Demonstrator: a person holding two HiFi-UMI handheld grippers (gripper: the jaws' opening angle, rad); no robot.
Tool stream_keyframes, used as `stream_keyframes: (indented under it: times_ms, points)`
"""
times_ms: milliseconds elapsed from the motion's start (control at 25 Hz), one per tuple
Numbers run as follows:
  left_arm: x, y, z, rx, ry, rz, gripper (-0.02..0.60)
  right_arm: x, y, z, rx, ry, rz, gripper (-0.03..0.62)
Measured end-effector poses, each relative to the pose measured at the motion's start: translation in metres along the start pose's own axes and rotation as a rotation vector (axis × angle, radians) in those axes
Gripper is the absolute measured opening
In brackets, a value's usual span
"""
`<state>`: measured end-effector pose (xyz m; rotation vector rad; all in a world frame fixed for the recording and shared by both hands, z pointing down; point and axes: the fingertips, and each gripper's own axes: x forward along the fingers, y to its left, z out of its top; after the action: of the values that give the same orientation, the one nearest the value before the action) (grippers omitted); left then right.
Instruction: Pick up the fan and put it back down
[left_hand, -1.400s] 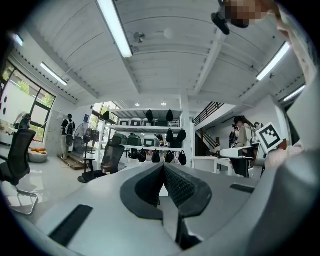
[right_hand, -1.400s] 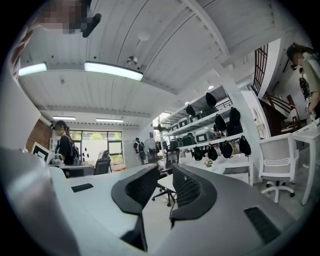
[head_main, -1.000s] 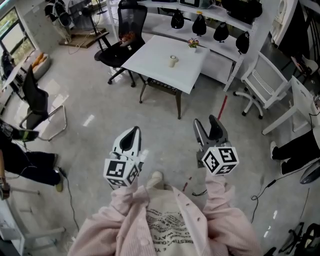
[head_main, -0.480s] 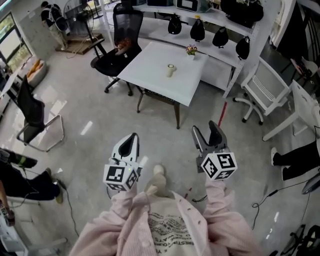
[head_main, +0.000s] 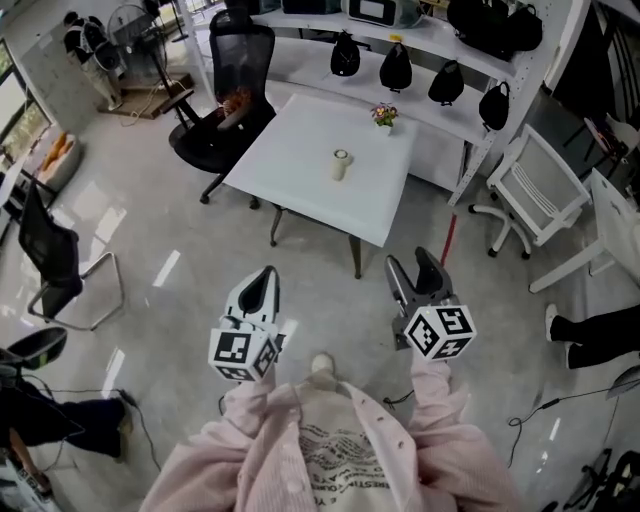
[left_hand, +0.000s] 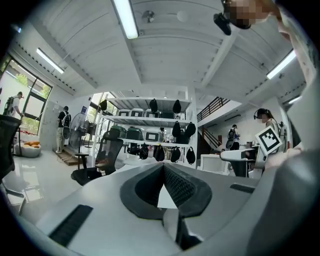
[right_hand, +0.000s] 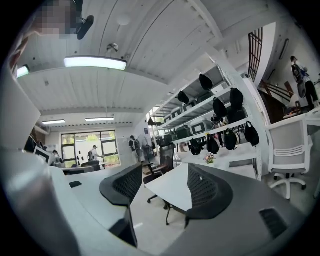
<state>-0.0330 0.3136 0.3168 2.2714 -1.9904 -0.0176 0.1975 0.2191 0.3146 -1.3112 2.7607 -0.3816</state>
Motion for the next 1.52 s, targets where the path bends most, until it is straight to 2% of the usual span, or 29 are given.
stream_keyframes:
  times_ms: [400, 1040, 1360, 1520]
  points:
    - [0.086, 0.052, 0.003, -0.003, 0.011, -0.043, 0.002, 0.086, -0.02, -0.006, 0.005, 0.019, -0.038, 0.261]
    - [0.151, 0.093, -0.008, -0.027, 0.05, -0.034, 0.002, 0.163, -0.05, -0.017, 0.013, 0.071, -0.05, 0.261]
    - [0.231, 0.117, -0.012, -0.032, 0.074, -0.049, 0.002, 0.241, -0.085, -0.021, 0.02, 0.107, -0.041, 0.261]
    - [0.275, 0.13, -0.011, -0.051, 0.097, -0.045, 0.002, 0.283, -0.102, -0.024, 0.035, 0.16, -0.017, 0.261]
